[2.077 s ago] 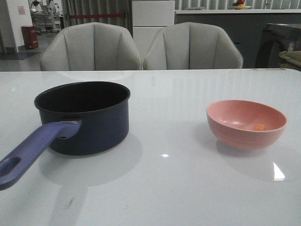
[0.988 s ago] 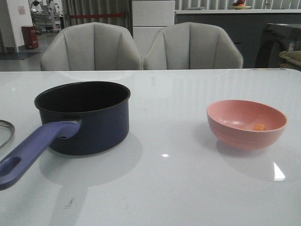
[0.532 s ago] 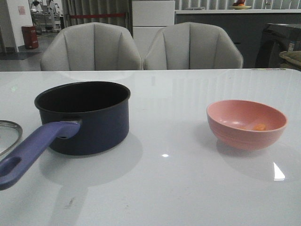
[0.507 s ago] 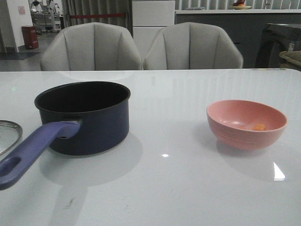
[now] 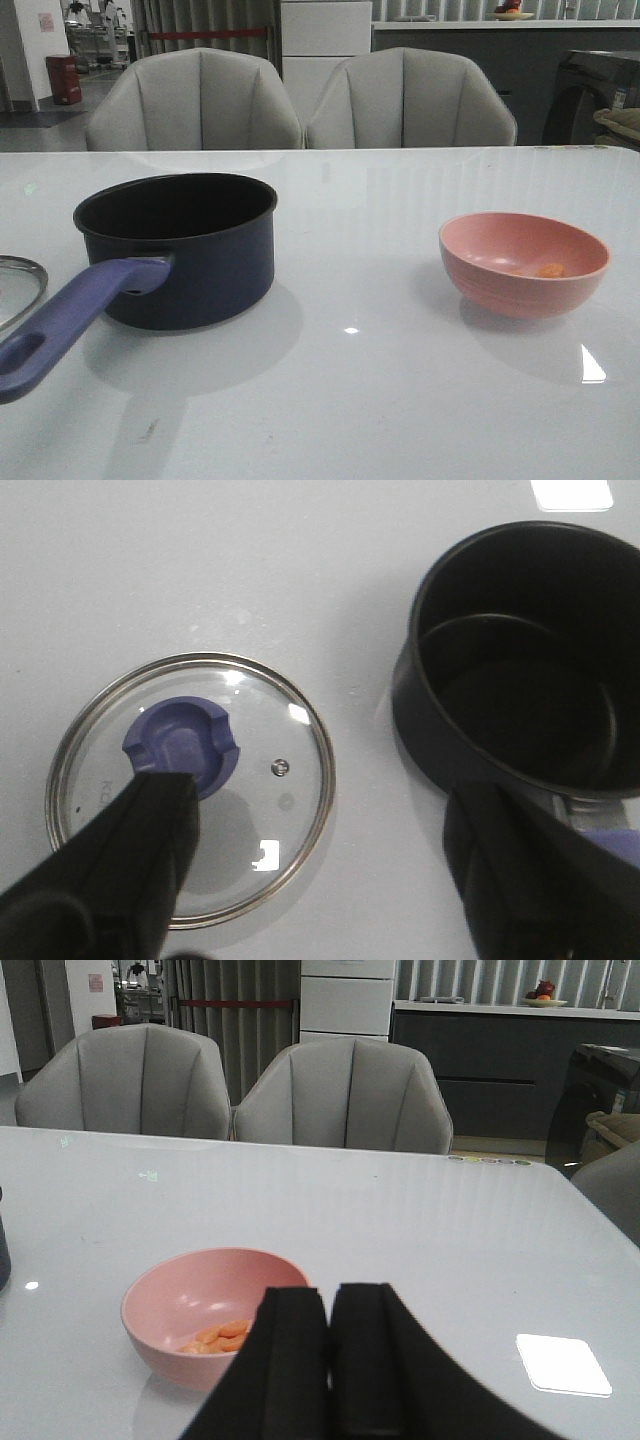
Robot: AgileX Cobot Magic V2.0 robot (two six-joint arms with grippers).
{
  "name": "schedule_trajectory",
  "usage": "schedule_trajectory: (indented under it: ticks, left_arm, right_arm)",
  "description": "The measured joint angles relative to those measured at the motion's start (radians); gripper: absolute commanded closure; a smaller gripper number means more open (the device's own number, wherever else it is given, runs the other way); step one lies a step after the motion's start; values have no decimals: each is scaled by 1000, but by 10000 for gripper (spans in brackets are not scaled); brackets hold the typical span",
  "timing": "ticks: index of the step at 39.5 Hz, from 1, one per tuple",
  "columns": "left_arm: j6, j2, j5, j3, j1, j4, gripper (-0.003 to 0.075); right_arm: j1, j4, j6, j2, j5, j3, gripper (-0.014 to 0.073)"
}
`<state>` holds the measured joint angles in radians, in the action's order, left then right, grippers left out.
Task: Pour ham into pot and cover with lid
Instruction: 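Release the lid and raise the left gripper away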
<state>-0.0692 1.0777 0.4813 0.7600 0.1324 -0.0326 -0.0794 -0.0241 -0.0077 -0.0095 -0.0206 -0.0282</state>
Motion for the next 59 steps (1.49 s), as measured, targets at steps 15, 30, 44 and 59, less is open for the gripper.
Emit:
schedule_trajectory:
  ticks: [15,30,44,59]
  left_arm:
    - [1,-436,-16,-225,82,0,200]
    - [1,-832,-25,-364,90,0,200]
    - [1,-943,-58,-407,90,0,200]
    - [1,-943,-58,-408,90,0,200]
  right_arm:
    - [0,0,0,0,0,0,449]
    - [0,0,0,0,0,0,449]
    - [-2,-13,8,0,46,-1,449]
    - [-8,-30,8,389,-161,368,449]
